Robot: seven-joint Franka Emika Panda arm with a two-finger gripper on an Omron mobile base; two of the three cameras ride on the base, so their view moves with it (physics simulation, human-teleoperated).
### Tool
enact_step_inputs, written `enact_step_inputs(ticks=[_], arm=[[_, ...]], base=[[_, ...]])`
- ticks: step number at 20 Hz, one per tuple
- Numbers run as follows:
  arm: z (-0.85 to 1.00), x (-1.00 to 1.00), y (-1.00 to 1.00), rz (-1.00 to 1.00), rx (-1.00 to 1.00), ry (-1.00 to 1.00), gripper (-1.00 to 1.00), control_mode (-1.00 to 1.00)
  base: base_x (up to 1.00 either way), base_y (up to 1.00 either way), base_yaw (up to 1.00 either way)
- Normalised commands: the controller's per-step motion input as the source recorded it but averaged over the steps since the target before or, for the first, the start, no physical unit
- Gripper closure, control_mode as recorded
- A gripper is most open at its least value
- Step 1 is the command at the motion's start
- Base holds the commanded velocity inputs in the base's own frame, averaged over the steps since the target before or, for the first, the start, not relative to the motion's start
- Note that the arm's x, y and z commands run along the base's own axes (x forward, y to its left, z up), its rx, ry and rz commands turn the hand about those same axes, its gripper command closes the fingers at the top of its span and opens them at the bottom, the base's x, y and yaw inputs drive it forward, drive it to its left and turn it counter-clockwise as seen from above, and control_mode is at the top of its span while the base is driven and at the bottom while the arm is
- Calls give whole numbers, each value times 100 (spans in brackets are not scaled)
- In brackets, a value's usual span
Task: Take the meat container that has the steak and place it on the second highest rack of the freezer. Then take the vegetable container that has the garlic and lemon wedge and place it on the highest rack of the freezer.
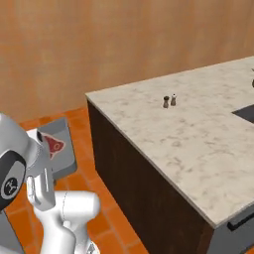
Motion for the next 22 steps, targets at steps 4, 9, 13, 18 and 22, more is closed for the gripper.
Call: enact_step_inputs(ticks=[4, 9, 13, 18, 22], arm=[[0, 0, 0, 0, 0, 0, 100, 100], [0, 0, 0, 0, 0, 0, 100, 100], [0, 0, 0, 0, 0, 0, 100, 100], [0, 0, 0, 0, 0, 0, 100, 100], [0, 0, 0, 0, 0, 0, 100, 100]], base=[[100, 42, -15], [100, 6, 26], [100, -38, 55], [100, -13, 59], [100, 2, 41]])
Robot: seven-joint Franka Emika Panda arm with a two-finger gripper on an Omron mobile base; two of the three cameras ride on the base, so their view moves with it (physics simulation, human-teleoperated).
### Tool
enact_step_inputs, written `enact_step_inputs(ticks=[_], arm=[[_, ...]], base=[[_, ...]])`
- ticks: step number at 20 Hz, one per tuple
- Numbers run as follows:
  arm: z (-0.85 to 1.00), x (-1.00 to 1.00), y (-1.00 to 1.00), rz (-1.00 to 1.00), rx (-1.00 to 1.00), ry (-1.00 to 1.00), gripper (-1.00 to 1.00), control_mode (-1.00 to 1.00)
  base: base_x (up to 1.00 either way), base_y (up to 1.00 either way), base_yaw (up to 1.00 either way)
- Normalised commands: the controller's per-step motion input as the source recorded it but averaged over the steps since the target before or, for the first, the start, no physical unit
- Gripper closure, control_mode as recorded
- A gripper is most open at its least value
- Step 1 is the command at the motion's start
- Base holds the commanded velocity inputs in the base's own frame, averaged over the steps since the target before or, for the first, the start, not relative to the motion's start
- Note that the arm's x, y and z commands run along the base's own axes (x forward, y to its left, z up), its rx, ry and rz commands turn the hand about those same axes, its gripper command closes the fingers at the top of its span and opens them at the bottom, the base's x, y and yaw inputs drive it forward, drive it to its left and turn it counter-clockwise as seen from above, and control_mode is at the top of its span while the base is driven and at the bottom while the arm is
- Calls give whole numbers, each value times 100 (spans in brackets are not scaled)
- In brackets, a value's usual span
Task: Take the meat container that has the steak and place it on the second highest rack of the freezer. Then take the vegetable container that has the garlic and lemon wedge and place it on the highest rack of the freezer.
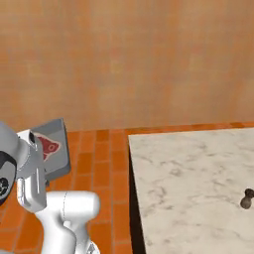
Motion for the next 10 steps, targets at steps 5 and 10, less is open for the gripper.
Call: enact_step_inputs(ticks=[5, 10], arm=[[0, 0, 0, 0, 0, 0, 100, 100], [0, 0, 0, 0, 0, 0, 100, 100]], base=[[100, 8, 43], [86, 22, 61]])
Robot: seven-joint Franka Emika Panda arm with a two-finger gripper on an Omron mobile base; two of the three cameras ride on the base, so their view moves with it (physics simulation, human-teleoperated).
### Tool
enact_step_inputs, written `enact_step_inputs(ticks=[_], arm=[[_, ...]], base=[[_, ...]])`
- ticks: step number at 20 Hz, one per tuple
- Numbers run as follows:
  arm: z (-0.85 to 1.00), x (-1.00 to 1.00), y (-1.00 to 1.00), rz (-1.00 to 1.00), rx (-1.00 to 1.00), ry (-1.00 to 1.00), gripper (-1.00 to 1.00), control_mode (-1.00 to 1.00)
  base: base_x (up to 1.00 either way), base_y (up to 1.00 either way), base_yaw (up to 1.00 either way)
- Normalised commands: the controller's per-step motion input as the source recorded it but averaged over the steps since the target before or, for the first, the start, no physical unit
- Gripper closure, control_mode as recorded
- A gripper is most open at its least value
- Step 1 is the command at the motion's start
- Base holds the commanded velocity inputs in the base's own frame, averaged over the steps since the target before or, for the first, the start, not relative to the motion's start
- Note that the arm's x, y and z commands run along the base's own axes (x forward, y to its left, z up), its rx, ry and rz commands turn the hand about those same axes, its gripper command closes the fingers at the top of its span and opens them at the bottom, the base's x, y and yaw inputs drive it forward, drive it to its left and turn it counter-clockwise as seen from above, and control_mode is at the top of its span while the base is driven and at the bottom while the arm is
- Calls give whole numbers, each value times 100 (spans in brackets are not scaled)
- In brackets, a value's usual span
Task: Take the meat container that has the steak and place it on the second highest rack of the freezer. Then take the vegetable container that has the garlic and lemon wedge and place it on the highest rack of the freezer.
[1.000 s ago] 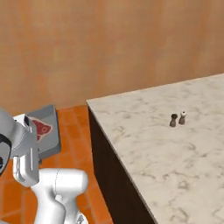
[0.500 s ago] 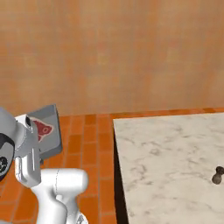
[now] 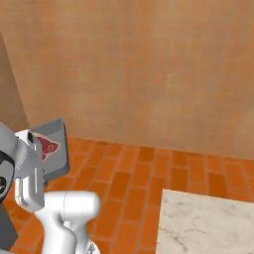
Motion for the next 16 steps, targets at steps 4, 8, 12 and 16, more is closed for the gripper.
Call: enact_step_inputs(ticks=[4, 8, 12, 16], arm=[[0, 0, 0, 0, 0, 0, 100, 100], [0, 0, 0, 0, 0, 0, 100, 100], [0, 0, 0, 0, 0, 0, 100, 100], [0, 0, 0, 0, 0, 0, 100, 100]], base=[[48, 58, 71], [24, 69, 73], [15, 65, 61], [15, 54, 58]])
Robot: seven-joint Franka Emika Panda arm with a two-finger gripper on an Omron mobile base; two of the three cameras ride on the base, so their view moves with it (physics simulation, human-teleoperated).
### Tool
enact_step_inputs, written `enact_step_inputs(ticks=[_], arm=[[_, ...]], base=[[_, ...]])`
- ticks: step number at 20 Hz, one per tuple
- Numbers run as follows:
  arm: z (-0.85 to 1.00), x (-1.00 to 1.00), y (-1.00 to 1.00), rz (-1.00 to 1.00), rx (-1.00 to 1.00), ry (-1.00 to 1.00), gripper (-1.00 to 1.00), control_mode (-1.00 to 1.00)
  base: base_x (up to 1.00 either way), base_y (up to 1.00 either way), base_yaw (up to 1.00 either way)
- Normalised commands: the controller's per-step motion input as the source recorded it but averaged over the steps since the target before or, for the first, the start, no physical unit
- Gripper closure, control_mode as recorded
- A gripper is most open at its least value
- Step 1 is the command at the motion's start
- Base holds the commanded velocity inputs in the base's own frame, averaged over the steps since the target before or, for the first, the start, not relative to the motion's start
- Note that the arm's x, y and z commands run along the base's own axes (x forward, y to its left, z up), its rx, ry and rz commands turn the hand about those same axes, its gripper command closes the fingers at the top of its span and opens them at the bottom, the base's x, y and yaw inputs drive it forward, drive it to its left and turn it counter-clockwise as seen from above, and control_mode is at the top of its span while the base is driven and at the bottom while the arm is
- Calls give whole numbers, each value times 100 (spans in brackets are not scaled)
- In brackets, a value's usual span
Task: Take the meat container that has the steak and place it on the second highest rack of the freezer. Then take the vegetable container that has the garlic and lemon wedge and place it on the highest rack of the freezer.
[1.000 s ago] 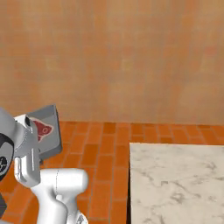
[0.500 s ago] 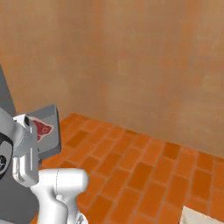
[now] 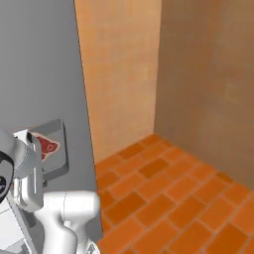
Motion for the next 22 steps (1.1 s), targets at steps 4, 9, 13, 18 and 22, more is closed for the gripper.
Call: enact_step_inputs(ticks=[4, 9, 13, 18, 22], arm=[[0, 0, 0, 0, 0, 0, 100, 100], [0, 0, 0, 0, 0, 0, 100, 100], [0, 0, 0, 0, 0, 0, 100, 100], [0, 0, 0, 0, 0, 0, 100, 100], [0, 0, 0, 0, 0, 0, 100, 100]], base=[[0, 39, 60], [0, 16, 61], [0, 6, 65], [0, 2, 67], [3, 0, 66]])
